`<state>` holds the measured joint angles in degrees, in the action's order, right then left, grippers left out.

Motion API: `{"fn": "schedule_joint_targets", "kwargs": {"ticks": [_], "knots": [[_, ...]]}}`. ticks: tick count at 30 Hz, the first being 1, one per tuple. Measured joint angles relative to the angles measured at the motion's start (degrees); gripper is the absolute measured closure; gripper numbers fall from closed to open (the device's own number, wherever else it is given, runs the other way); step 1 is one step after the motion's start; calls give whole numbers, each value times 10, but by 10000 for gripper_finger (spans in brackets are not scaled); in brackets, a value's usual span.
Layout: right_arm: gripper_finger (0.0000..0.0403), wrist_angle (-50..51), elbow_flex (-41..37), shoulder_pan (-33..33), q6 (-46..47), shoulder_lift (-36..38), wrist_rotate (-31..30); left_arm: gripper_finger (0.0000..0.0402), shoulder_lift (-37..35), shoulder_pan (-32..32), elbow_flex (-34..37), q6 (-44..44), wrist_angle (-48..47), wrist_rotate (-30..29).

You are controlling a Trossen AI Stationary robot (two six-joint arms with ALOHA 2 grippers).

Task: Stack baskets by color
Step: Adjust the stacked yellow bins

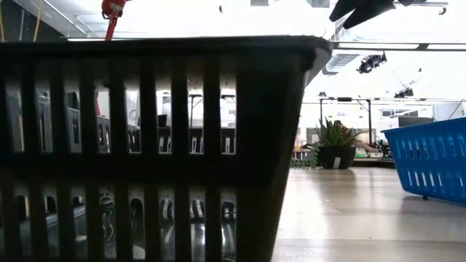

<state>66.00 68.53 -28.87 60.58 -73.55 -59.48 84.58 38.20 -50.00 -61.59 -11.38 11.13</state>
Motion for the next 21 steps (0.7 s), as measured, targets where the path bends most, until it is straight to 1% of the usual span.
{"fn": "schedule_joint_targets", "kwargs": {"ticks": [4,10,14,21], "knots": [[153,0,0,0,0,0,0,135,0,1,21,-8,41,4],[153,0,0,0,0,0,0,135,10,0,25,3,40,1],[153,0,0,0,0,0,0,135,31,0,25,5,39,3],[153,0,0,0,0,0,0,139,68,-3,24,14,60,34]]}}
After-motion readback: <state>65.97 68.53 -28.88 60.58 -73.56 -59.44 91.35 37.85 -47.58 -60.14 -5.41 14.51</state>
